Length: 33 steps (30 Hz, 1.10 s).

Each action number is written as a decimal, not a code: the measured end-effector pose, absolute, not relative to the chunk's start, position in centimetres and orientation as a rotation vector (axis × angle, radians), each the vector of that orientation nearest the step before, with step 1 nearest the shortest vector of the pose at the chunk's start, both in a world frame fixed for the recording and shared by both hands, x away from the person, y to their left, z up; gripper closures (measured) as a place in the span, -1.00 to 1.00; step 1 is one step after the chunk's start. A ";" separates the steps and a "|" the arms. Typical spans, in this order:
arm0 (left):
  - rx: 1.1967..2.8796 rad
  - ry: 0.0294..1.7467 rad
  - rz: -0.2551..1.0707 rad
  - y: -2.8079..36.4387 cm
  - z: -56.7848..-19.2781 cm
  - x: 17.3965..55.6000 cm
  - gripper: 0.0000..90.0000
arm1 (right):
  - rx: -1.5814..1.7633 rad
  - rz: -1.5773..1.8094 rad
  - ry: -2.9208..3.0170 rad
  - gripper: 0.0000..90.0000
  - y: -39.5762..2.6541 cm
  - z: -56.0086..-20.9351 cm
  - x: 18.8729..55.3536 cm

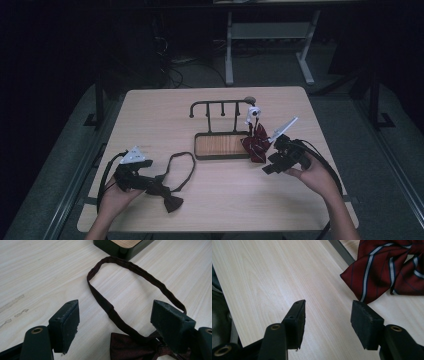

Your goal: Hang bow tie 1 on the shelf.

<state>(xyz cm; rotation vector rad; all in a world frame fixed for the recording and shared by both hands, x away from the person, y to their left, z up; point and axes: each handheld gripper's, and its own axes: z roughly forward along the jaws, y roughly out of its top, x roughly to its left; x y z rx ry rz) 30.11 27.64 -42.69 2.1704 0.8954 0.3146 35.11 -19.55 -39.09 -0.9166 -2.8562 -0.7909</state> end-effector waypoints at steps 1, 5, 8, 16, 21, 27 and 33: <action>2.178 0.886 0.322 27.7 -42.6 30.1 -0.48 | -0.921 -0.796 -2.853 0.00 -19.6 -39.2 35.0; 2.178 0.887 0.318 27.5 -42.3 30.2 -0.48 | -0.937 -0.801 -2.846 0.00 -20.0 -39.9 34.5; 2.155 0.902 0.303 27.3 -42.1 30.4 -0.49 | -0.936 -0.798 -2.849 0.00 -20.4 -40.5 34.1; 2.210 0.877 0.319 26.5 -41.7 30.7 -0.52 | -0.944 -0.817 -2.845 -0.06 -20.9 -41.5 33.5; 2.247 0.868 0.315 26.0 -41.5 31.0 -0.47 | -0.928 -0.795 -2.856 -0.07 -21.2 -41.6 33.2; 2.287 0.868 0.300 25.5 -41.5 31.6 -0.40 | -0.930 -0.823 -2.850 -0.09 -21.6 -41.6 33.0; 2.335 0.840 0.293 24.7 -41.1 32.6 -0.32 | -0.942 -0.840 -2.839 -0.12 -21.7 -41.5 32.7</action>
